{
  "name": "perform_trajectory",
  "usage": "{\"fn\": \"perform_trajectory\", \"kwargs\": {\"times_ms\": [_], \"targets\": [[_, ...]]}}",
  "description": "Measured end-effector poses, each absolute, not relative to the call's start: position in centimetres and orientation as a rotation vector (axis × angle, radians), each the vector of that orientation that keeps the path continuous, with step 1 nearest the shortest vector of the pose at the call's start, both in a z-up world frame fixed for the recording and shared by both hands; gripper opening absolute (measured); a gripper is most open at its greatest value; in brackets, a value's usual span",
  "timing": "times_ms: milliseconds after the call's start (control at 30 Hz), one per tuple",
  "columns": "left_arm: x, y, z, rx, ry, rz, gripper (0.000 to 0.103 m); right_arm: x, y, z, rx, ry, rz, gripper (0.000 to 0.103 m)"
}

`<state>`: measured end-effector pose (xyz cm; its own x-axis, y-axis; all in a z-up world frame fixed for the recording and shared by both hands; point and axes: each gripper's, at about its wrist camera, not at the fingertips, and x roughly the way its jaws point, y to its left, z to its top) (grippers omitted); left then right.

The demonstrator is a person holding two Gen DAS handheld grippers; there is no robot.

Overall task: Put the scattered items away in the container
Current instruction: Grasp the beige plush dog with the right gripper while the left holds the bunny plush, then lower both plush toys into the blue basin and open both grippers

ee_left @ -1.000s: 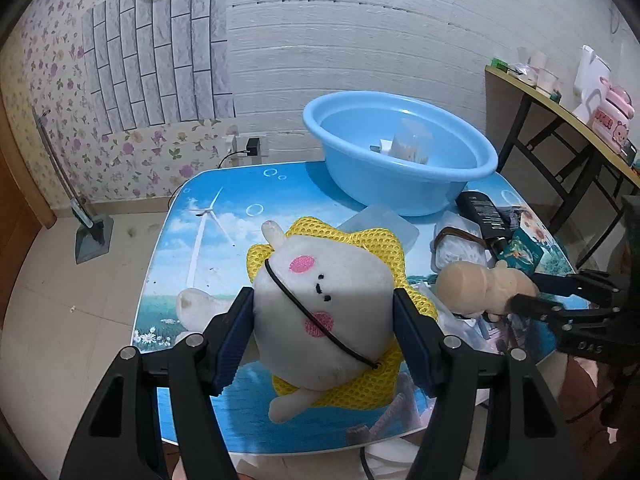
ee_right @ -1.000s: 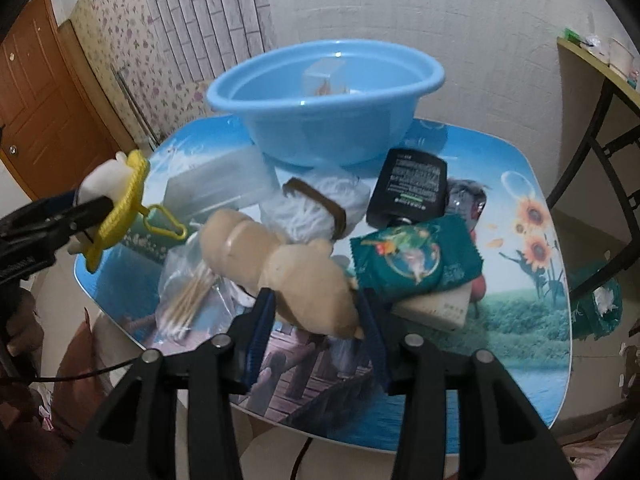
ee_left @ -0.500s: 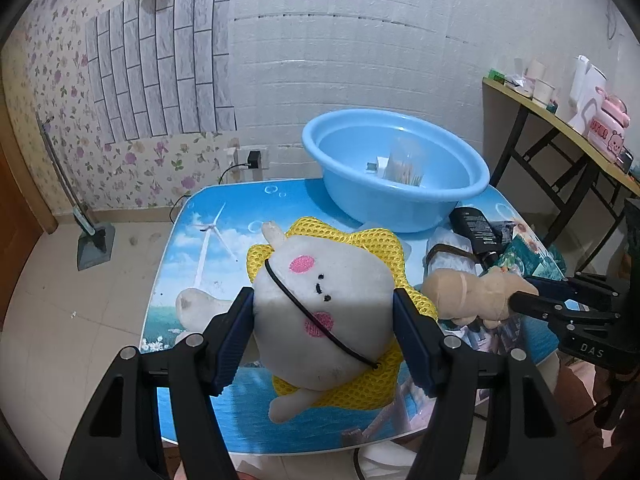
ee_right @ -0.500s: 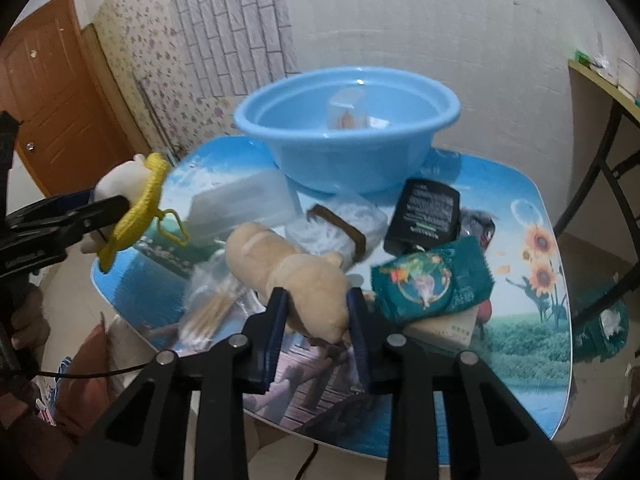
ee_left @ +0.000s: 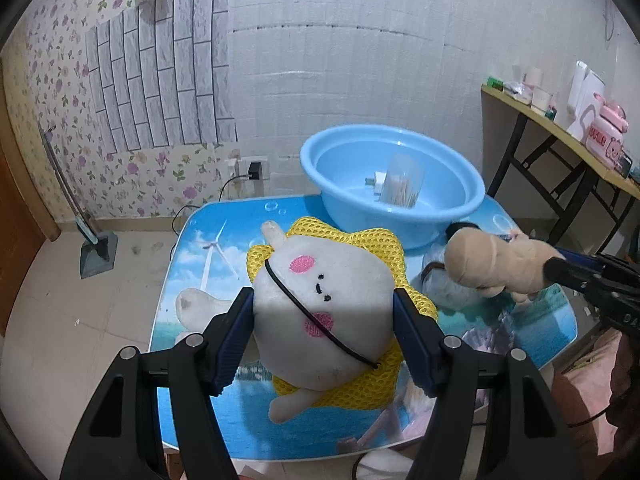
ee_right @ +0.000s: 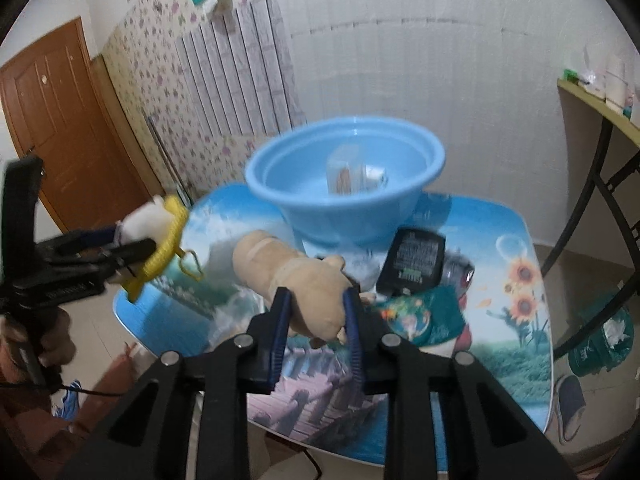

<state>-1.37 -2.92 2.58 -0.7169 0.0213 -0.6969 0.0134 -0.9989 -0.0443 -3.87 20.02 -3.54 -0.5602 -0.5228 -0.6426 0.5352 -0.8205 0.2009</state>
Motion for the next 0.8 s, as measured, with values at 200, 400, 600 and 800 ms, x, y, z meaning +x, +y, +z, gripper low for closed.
{"fn": "perform_trajectory", "kwargs": {"times_ms": [200,400,600,800], "targets": [[-2.3,-2.6,3.2,-1.163,-0.052,2.912,0.067,-4.2,20.2,-1.7,0.891,0.013,-2.364,0.026],[-4.1,-2.6,4.2,-1.135,-0.039,2.924,0.067,-5.9,19.9,-0.8,0.862,0.002,-2.379,0.026],[-7.0,-2.0,4.9,-1.116,-0.008,2.925,0.067,-8.4,19.5,-1.0,0.865,-0.006,-2.392,0.025],[-10.5,-0.7,4.9,-1.105,0.024,2.899,0.067,-10.6,19.1,-0.8,0.84,-0.028,-2.396,0.024]]}}
